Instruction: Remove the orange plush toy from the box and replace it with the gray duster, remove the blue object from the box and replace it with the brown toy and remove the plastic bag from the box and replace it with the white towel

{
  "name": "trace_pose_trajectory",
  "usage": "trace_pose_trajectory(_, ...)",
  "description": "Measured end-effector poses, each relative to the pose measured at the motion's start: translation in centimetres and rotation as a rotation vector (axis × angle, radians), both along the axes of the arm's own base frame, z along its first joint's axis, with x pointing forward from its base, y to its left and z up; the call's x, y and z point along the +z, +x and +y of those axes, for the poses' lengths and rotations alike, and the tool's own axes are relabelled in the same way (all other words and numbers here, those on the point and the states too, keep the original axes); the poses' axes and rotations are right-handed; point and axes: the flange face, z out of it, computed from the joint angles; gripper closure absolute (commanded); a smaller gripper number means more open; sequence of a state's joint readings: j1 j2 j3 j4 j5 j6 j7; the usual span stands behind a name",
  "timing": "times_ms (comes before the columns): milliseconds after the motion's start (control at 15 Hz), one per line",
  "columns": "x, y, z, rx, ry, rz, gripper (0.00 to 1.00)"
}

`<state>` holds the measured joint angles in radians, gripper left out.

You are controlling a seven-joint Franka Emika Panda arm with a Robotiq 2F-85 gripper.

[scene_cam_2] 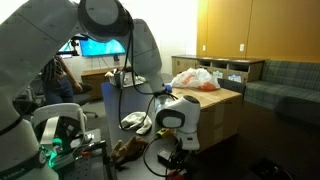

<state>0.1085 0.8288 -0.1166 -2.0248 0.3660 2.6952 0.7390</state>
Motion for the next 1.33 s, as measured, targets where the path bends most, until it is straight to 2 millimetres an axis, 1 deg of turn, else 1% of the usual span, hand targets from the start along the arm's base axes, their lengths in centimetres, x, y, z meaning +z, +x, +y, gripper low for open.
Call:
trace_pose_trajectory(267,0.2,-0.4,0.7,0.063,-0.004,0.044,0.69)
trace_pose_trajectory(400,1.3,-1.0,1.2,0.115,-0.017,0.053,0.69)
trace_pose_trajectory(533,3.3,-1.6,1.5,0.174,-0.036,0.052,0.69)
trace_pose_trajectory(733,7.4,-2.9,1.6,0.253,-0.078,0.046,0.69)
trace_pose_trajectory(867,10.7,-3.6,1.5,0.303,-0.109,0.028,0.69)
trace_pose_trajectory(1000,14.1,-3.8,1.4,0.343,-0.138,0.002,0.69)
trace_pose_trajectory(1133,17.9,-3.3,1.5,0.381,-0.165,-0.04,0.69)
trace_pose_trajectory(1333,24.0,-1.7,1.8,0.439,-0.204,-0.115,0.69)
